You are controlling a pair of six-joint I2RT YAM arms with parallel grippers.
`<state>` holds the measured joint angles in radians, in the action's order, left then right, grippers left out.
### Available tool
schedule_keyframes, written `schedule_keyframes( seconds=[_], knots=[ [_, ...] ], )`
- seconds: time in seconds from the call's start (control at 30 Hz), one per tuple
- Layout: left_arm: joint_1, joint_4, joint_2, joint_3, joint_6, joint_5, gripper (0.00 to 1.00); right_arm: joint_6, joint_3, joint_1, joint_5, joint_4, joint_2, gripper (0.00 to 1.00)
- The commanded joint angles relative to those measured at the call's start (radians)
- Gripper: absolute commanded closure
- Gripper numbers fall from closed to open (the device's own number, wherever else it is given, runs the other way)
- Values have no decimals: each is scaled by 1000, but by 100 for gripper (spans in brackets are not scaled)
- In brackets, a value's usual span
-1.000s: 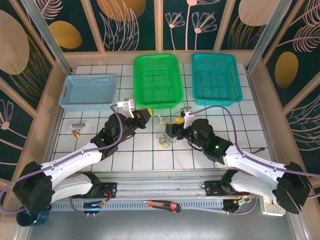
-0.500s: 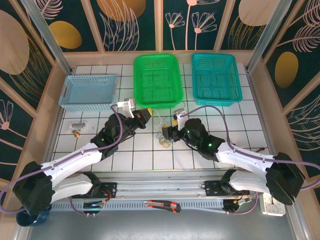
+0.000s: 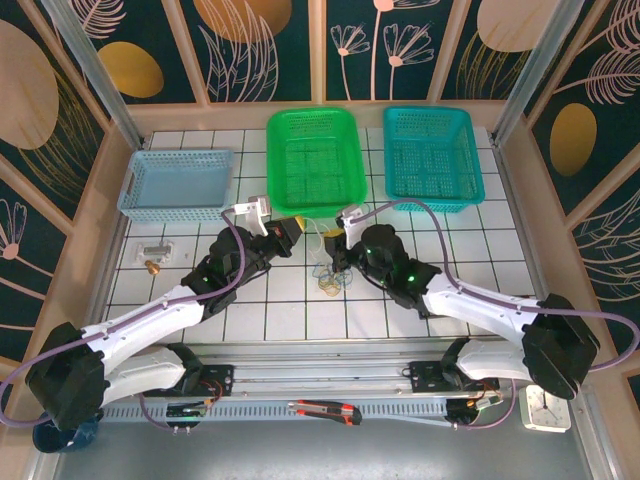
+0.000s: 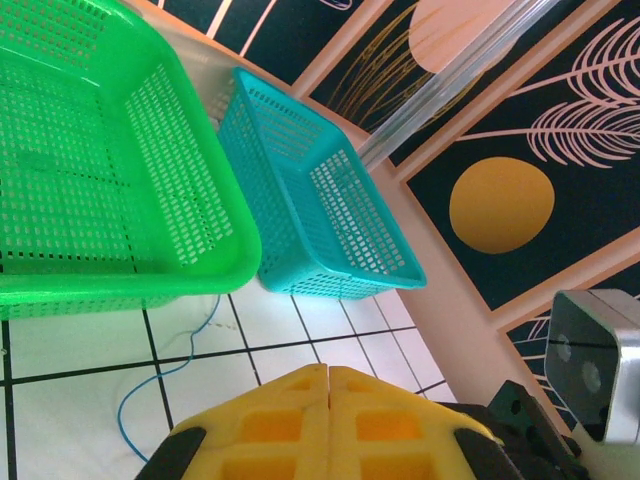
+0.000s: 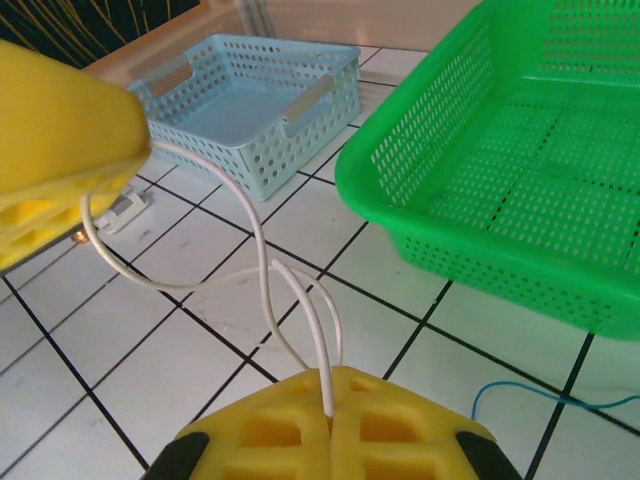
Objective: Untangle the cables
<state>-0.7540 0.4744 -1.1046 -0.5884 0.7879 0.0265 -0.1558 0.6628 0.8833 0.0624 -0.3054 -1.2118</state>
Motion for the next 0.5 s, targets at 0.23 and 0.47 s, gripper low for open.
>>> schedule_keyframes(
  seconds=[0.23,0.47],
  knots=[
    [-2,89,1,33,-8,-18,82,-52,97,-64,-5,66,108,100],
    [-2,142,25,126,-56,9,17,-83,272,-91,-8,162,115,100]
  ],
)
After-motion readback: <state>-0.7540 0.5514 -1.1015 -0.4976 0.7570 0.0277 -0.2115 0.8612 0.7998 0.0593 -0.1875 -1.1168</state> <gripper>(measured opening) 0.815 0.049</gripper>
